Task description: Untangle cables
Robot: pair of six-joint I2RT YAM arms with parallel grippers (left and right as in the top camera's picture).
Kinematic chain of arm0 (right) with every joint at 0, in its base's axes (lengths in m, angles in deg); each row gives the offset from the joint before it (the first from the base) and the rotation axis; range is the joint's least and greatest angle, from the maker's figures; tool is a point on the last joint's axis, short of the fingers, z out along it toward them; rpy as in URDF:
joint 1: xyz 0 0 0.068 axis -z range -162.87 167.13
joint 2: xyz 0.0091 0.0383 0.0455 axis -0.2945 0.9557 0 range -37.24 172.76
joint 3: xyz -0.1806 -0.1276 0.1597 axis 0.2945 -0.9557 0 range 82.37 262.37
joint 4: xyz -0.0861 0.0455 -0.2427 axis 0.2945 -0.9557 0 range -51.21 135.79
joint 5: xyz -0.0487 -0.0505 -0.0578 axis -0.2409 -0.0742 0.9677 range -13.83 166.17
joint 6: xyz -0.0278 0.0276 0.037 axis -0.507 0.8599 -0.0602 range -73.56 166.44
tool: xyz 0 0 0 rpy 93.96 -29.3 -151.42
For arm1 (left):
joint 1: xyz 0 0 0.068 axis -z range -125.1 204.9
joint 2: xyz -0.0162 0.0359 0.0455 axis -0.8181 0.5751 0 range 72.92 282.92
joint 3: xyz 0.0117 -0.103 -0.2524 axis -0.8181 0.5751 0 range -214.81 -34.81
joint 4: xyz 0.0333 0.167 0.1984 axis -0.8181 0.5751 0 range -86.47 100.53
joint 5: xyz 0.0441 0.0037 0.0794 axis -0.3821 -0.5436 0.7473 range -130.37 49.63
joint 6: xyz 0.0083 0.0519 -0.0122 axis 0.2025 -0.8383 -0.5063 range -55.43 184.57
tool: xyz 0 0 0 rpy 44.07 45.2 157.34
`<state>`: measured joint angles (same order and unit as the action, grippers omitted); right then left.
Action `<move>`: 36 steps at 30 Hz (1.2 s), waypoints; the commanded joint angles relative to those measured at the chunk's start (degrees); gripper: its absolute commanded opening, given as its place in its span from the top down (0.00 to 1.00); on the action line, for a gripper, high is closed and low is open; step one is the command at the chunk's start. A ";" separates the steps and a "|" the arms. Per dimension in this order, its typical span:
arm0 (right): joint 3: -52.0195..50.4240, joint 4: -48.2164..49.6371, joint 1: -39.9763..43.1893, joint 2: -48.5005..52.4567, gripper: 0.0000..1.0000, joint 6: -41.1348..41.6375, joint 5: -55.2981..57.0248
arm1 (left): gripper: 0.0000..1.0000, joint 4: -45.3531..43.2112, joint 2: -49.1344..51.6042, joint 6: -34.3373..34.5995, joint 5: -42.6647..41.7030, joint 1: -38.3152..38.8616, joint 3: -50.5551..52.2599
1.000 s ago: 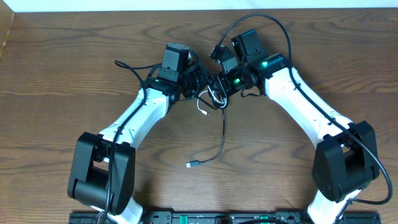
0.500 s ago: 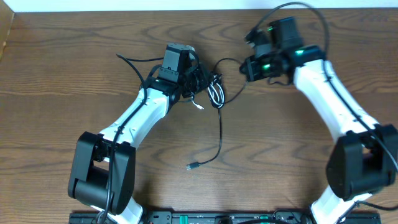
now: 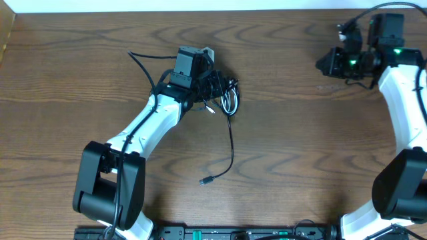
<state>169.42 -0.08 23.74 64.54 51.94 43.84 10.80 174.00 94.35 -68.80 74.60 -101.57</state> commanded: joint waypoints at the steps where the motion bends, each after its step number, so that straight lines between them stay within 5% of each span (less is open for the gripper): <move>1: 0.24 -0.02 -0.94 -0.96 0.90 -8.09 -12.76 | 0.93 -1.57 0.17 -9.29 -8.31 -0.20 -0.70; 5: 0.22 -0.02 -4.81 -0.94 0.68 -12.92 -17.46 | 0.93 -2.29 0.17 -9.62 -12.02 -1.11 -0.70; 12: 0.22 0.33 -14.99 -0.07 0.60 -12.85 -17.27 | 0.92 -1.88 0.17 -0.59 -8.94 -2.91 -0.70; 14: 0.22 0.74 -18.36 0.72 0.60 -12.33 -15.69 | 0.93 -0.63 0.17 9.44 -3.26 -3.04 -0.70; 19: 0.22 2.47 -24.52 2.08 0.60 -10.25 -8.39 | 0.93 0.00 0.17 19.76 0.02 -3.04 -0.70; 29: 0.22 3.74 -31.52 6.19 0.61 -7.72 3.78 | 0.93 0.00 0.17 20.09 0.02 -3.04 -0.70; 36: 0.22 4.35 -32.68 9.35 0.75 -7.72 6.34 | 0.92 0.02 0.17 20.06 0.02 -3.04 -0.70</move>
<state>169.42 3.88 -8.65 73.28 44.03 48.84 10.84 174.00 114.11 -69.30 71.87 -101.57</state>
